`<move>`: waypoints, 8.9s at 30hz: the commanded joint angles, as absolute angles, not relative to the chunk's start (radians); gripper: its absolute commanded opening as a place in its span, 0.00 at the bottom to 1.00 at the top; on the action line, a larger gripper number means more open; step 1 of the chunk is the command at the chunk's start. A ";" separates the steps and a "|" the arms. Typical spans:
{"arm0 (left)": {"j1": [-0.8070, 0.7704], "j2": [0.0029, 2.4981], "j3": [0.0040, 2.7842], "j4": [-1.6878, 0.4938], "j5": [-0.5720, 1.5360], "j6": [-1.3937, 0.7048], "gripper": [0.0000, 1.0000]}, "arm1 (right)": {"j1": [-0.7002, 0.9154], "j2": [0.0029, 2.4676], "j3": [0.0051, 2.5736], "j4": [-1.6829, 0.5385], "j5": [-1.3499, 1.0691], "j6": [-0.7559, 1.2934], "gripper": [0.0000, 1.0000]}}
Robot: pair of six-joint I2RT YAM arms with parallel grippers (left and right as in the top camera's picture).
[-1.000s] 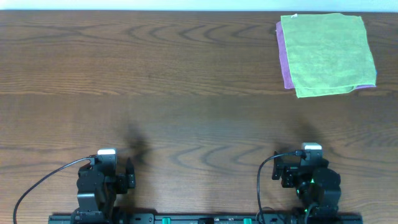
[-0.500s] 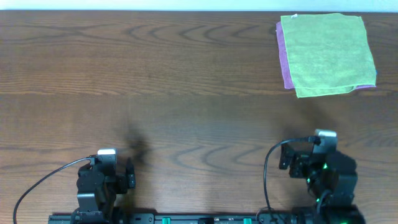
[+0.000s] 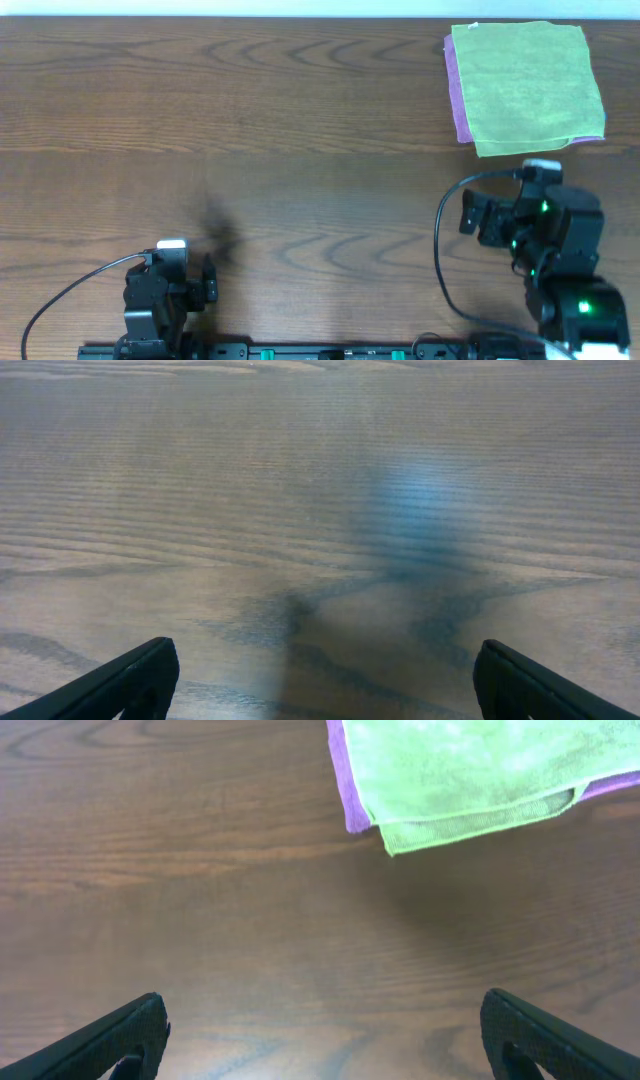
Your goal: Fold the cloth
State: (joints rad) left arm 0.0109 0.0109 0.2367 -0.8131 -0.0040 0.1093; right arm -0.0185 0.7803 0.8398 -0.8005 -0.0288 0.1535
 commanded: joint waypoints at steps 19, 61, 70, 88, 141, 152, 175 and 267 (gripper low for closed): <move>0.006 0.004 0.195 -0.854 -0.019 0.134 0.95 | -0.028 1.093 1.018 -0.757 0.103 0.293 0.99; 0.006 0.004 0.195 -0.854 -0.019 0.135 0.95 | -0.125 2.046 1.332 -0.226 -0.112 -0.026 0.88; 0.006 0.004 0.195 -0.854 -0.019 0.135 0.96 | -0.085 2.093 1.332 -0.231 -0.022 -0.078 0.83; 0.006 0.004 0.195 -0.854 -0.019 0.134 0.95 | -0.064 1.994 1.336 -0.315 0.147 -0.181 0.78; 0.006 0.004 0.195 -0.854 -0.019 0.134 0.95 | -0.052 1.823 1.344 -0.310 0.288 -0.309 0.01; 0.006 0.004 0.195 -0.854 -0.019 0.135 0.95 | 0.089 1.793 1.344 -0.388 0.288 -0.316 0.01; 0.006 0.004 0.195 -0.854 -0.037 0.135 0.96 | 0.389 1.793 1.344 -0.550 0.220 -0.196 0.01; 0.006 1.284 0.857 -0.811 0.622 -0.353 0.95 | 0.273 1.035 0.776 -0.720 -0.403 0.296 0.64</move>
State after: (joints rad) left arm 0.0101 1.2457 0.8440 -0.8246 0.6041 -0.2356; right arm 0.3370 1.0771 0.8337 -0.7422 -0.2642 0.2687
